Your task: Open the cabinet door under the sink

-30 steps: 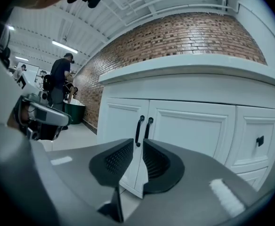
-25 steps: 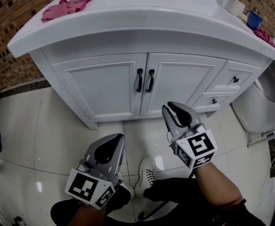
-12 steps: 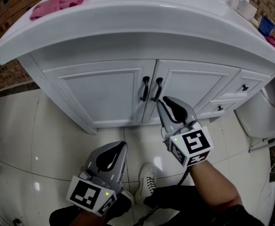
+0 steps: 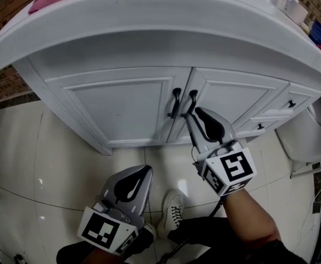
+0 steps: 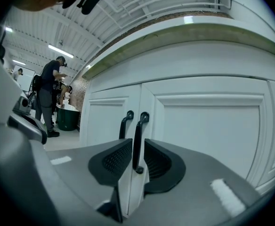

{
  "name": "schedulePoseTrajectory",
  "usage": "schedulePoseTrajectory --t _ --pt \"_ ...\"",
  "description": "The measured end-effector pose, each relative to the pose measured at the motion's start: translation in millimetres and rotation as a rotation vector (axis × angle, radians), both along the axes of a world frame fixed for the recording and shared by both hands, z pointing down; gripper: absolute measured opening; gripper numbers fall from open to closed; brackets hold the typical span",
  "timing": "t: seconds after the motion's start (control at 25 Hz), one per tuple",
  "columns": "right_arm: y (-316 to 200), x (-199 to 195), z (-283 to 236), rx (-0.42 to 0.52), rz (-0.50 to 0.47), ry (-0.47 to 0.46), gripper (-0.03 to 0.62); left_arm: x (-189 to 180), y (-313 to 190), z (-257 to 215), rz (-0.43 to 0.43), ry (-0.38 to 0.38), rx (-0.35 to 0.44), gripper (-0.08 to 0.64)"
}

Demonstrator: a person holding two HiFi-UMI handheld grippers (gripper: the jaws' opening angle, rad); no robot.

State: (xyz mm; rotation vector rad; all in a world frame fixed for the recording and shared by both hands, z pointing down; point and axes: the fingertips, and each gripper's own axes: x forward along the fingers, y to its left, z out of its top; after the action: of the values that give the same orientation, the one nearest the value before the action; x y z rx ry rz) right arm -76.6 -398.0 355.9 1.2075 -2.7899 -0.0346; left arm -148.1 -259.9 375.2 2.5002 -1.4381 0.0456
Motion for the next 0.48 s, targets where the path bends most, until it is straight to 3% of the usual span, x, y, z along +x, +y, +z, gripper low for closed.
schedulePoseTrajectory --t 0.48 --pt "-8.7 -13.7 0.9 0.019 -0.001 0.020 0.083 -3.9 -1.3 1.3 -0.002 0.007 0.000 0.005"
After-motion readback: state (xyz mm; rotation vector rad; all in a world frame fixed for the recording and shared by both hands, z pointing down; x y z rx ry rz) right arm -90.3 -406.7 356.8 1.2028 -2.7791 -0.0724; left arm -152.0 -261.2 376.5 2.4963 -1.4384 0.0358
